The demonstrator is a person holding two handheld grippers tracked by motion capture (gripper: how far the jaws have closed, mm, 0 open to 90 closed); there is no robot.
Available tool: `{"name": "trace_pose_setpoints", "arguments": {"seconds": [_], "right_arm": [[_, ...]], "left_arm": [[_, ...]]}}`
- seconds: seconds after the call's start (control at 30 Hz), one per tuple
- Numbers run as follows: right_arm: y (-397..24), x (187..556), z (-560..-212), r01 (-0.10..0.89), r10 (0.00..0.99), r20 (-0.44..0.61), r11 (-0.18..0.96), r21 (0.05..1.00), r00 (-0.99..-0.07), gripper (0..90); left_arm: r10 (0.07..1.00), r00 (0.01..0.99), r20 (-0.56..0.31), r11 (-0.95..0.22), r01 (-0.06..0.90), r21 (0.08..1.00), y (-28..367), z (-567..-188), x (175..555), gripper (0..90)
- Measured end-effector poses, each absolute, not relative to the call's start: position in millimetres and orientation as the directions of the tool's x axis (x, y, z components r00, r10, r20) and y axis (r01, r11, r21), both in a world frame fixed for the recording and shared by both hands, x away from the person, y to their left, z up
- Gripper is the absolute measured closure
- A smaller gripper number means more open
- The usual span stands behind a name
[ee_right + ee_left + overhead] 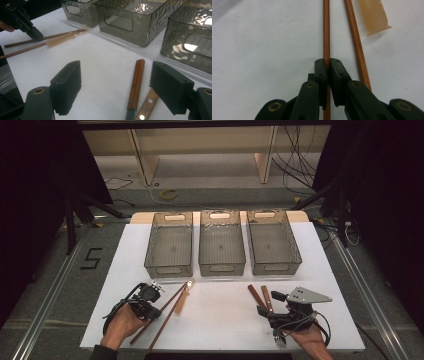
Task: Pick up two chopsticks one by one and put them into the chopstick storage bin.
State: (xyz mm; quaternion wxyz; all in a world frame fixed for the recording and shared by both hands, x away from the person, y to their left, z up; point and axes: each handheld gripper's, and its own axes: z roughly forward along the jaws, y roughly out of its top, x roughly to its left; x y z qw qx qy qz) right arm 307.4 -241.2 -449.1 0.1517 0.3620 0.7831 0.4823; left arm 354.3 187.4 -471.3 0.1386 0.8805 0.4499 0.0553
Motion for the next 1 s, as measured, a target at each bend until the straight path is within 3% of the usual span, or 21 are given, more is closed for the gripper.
{"name": "trace_pose_setpoints", "arguments": {"seconds": [0.37,1.0], "right_arm": [[-242,308,-449,0.422,0.715,0.113,0.270,0.866,-0.690,25.9],[-243,308,-449,0.425,0.716,0.122,0.259,0.867,-0.687,25.8]], "left_arm": [[0.805,0.594,-0.002,-0.551,0.748,0.370,199,-453,351,83.9],[0.787,0.613,-0.070,-0.479,0.679,0.557,209,-412,368,83.9]]}}
